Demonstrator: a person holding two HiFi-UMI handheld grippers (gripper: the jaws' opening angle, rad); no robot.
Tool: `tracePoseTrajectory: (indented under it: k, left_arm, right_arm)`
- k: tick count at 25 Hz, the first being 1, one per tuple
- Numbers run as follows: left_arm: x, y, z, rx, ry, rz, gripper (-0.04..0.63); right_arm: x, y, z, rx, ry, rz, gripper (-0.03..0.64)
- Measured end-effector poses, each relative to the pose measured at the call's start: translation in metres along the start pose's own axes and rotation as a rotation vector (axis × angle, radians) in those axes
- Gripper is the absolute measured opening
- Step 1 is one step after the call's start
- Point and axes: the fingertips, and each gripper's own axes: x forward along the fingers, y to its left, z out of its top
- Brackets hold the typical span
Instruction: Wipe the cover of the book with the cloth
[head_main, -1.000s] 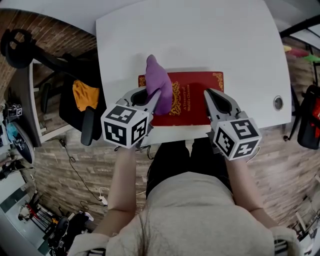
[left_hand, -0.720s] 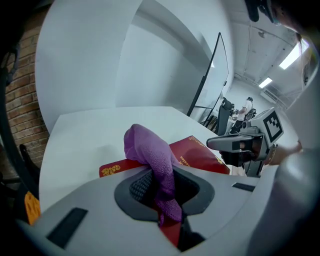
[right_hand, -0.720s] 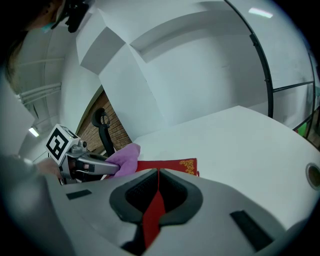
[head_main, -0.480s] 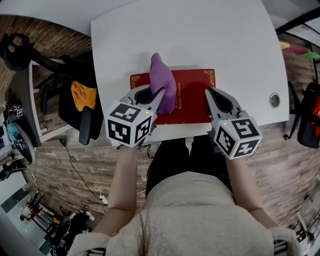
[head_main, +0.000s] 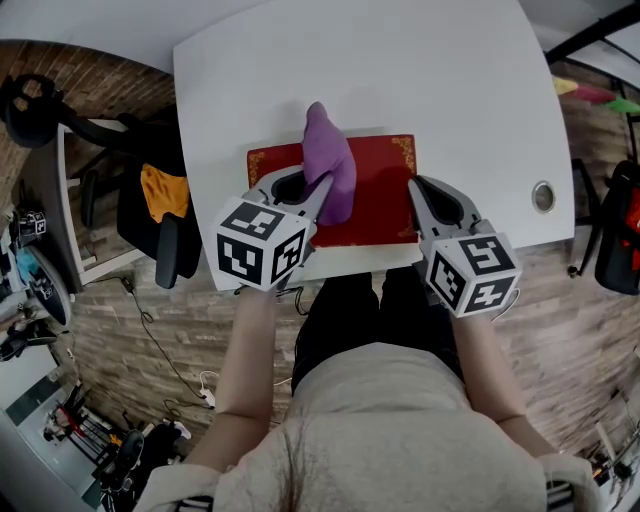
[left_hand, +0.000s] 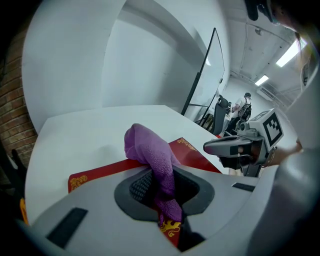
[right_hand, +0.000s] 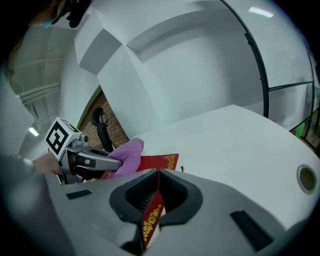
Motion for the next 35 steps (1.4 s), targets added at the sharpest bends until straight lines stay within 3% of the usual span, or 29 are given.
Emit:
tracePoseTrajectory:
  k: [35]
  left_arm:
    - [0.059,-0.066,0.038,-0.005,-0.002,-0.032,0.067]
  right_arm:
    - [-0.021,-0.060,-0.003,0.015,0.039,0.047,0.023]
